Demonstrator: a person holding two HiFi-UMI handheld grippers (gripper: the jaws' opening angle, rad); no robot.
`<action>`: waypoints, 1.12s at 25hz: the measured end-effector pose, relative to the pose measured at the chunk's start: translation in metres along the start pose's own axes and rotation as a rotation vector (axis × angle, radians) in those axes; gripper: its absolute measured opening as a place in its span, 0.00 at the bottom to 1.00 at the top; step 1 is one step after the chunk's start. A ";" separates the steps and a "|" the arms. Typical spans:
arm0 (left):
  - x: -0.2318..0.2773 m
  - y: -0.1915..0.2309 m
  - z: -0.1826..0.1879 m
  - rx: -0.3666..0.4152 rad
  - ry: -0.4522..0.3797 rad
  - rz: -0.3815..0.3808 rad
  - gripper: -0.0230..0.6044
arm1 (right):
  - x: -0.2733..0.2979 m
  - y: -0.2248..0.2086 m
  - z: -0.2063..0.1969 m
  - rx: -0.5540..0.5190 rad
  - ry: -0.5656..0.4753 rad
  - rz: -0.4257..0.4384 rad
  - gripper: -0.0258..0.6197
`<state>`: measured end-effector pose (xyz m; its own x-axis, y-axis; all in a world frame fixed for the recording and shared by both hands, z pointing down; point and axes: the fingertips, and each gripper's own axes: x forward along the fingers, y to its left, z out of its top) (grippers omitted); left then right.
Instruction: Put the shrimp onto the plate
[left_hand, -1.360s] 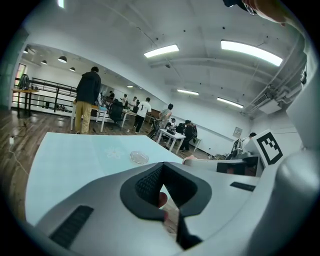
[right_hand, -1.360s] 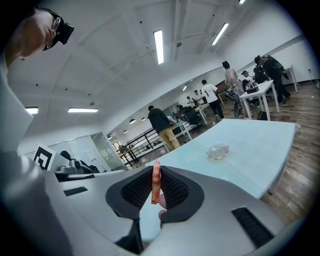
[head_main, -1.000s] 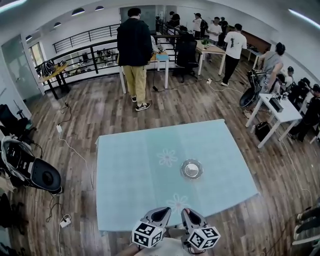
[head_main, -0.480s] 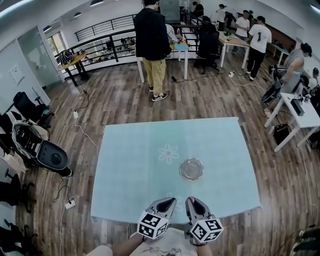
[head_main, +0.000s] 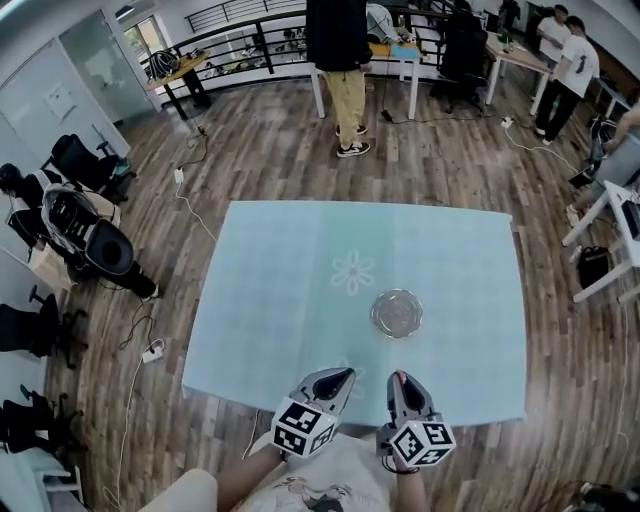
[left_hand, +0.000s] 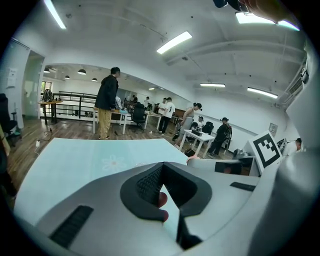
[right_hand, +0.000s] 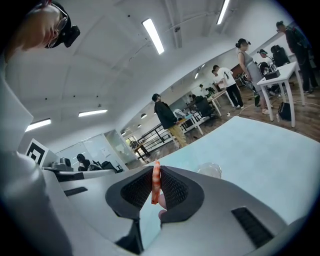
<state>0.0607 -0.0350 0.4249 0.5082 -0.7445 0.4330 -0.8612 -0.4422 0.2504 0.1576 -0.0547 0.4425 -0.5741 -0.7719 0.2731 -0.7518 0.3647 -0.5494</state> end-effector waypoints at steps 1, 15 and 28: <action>0.000 0.003 -0.001 -0.004 -0.004 0.005 0.05 | 0.003 -0.001 -0.004 0.002 0.006 -0.002 0.13; 0.034 0.033 -0.033 -0.088 0.060 0.006 0.05 | 0.046 -0.007 -0.031 -0.069 0.126 -0.020 0.13; 0.085 0.069 -0.058 -0.115 0.158 0.004 0.05 | 0.092 -0.071 -0.049 -0.149 0.223 -0.121 0.13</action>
<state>0.0443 -0.1000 0.5292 0.5058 -0.6541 0.5624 -0.8625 -0.3731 0.3418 0.1415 -0.1260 0.5455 -0.5221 -0.6867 0.5058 -0.8490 0.3619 -0.3850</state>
